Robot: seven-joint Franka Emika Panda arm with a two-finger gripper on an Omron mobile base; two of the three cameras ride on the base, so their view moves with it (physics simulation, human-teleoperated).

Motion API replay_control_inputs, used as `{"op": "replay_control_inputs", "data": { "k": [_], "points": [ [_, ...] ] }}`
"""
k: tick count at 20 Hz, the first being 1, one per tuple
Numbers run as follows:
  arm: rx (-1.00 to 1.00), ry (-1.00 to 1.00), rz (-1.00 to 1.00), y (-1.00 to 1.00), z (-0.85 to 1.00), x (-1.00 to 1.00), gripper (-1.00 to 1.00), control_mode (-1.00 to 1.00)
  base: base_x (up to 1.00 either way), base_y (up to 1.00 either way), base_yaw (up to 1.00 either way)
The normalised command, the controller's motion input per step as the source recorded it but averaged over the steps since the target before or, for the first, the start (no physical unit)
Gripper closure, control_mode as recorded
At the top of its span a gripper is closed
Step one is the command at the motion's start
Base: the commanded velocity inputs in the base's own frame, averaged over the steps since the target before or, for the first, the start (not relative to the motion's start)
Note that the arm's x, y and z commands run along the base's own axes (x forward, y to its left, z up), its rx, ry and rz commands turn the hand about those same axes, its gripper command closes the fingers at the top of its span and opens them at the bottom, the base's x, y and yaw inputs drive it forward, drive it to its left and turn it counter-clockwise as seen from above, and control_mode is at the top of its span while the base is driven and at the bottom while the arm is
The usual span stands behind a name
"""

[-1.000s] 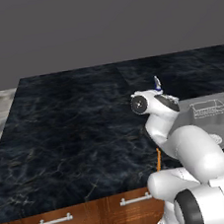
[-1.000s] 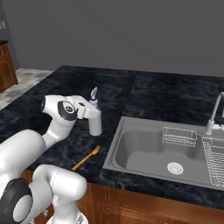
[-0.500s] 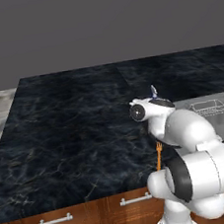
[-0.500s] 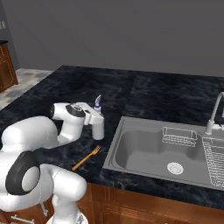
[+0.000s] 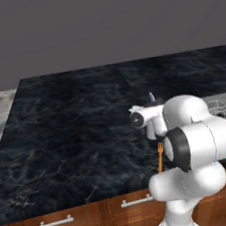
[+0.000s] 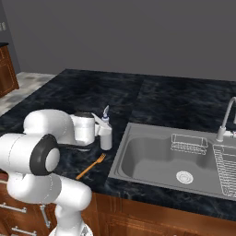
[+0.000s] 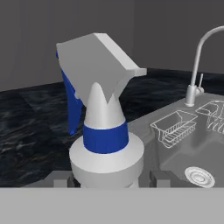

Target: Open the cabinet. Pick the spray and place it next to the sink. Then close the cabinet.

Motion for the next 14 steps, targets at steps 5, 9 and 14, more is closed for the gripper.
{"op": "replay_control_inputs", "data": {
  "k": [5,9,14],
  "points": [
    [0.00,0.00,0.00,0.00,-0.38,0.20,1.00,-1.00,0.00,0.00,0.00],
    [0.00,0.00,0.00,0.00,-0.31,0.17,1.00,-1.00,0.00,0.00,0.00],
    [0.00,0.00,0.00,0.00,-0.40,0.03,1.00,-1.00,0.00,0.00,0.00]
  ]
}}
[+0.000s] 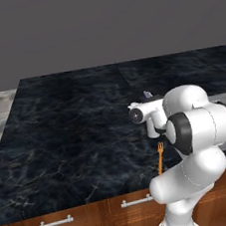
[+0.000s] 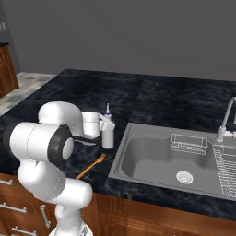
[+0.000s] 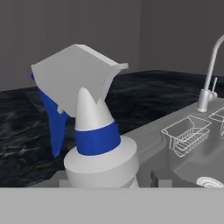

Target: Open the cabinet. Pick the spray and place it next to the sink. Then close the cabinet.

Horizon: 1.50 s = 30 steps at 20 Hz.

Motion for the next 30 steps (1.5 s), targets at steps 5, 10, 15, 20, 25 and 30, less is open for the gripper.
{"op": "replay_control_inputs", "data": {
  "k": [5,10,15,20,25,30],
  "points": [
    [0.01,-0.01,0.00,0.00,-0.51,-0.12,1.00,-1.00,0.00,0.00,0.00],
    [0.01,-0.03,0.00,0.00,-0.48,-0.12,-1.00,-1.00,0.00,0.00,0.00],
    [0.02,-0.06,-0.01,0.00,-0.40,-0.11,-1.00,-1.00,0.00,0.00,0.00],
    [0.05,-0.06,-0.06,0.00,-0.33,-0.12,-1.00,-1.00,0.00,0.00,0.00],
    [0.05,-0.01,-0.09,0.02,-0.32,-0.15,-1.00,-1.00,0.00,0.00,0.00],
    [0.02,-0.02,-0.08,0.10,-0.30,-0.11,-1.00,-1.00,0.00,0.00,0.00]
  ]
}}
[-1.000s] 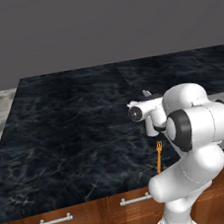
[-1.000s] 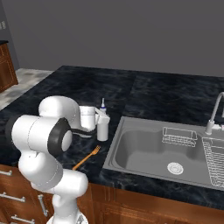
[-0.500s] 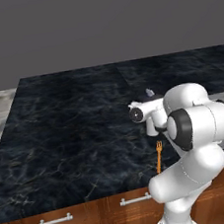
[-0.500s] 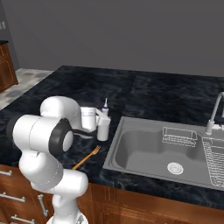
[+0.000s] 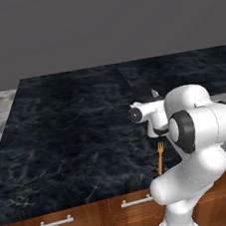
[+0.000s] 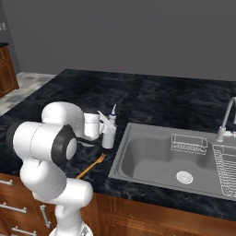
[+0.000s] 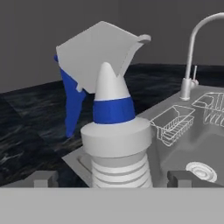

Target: Open the cabinet. Pick the spray and place it next to the sink. Then close the cabinet.

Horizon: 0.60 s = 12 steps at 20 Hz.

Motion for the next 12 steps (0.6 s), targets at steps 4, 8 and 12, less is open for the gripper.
{"op": "replay_control_inputs", "data": {
  "k": [4,8,12],
  "points": [
    [0.00,-0.05,-0.07,0.22,-0.30,-0.16,-1.00,-1.00,0.00,0.00,0.00],
    [0.00,-0.05,-0.07,0.26,-0.35,-0.27,-1.00,-1.00,0.00,0.00,0.00],
    [0.00,-0.05,-0.08,0.20,-0.34,-0.27,-1.00,-1.00,0.00,0.00,0.00]
  ]
}}
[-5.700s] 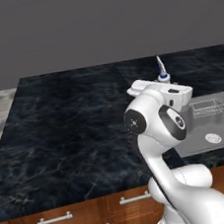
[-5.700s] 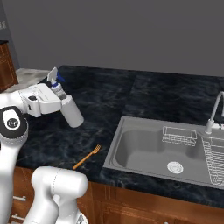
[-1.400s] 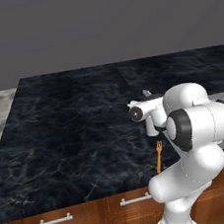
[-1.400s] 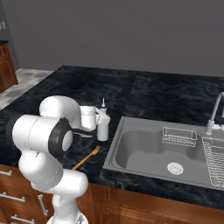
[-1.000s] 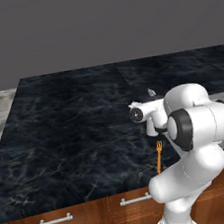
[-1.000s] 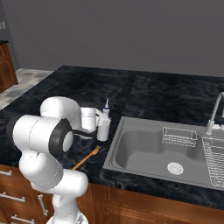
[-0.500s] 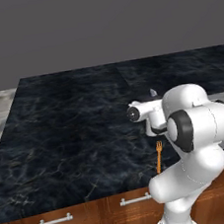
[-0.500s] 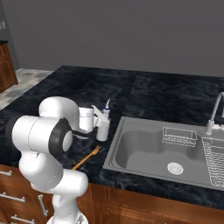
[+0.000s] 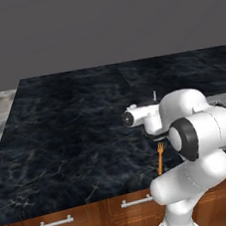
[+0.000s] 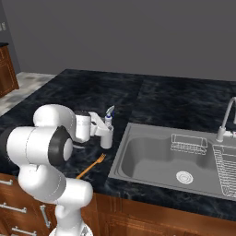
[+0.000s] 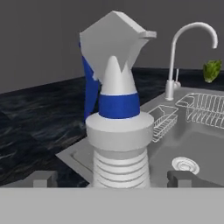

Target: Open the cabinet. Pick the spray and place it next to the sink. Then close the cabinet.

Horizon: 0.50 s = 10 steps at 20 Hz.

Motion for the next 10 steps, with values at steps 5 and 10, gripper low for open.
{"op": "replay_control_inputs", "data": {
  "k": [5,10],
  "points": [
    [0.00,-0.10,-0.06,0.09,-0.16,-0.15,-1.00,-1.00,0.00,0.00,0.00],
    [0.00,-0.14,-0.02,0.16,-0.07,-0.16,-1.00,-1.00,0.00,0.00,0.00]
  ]
}}
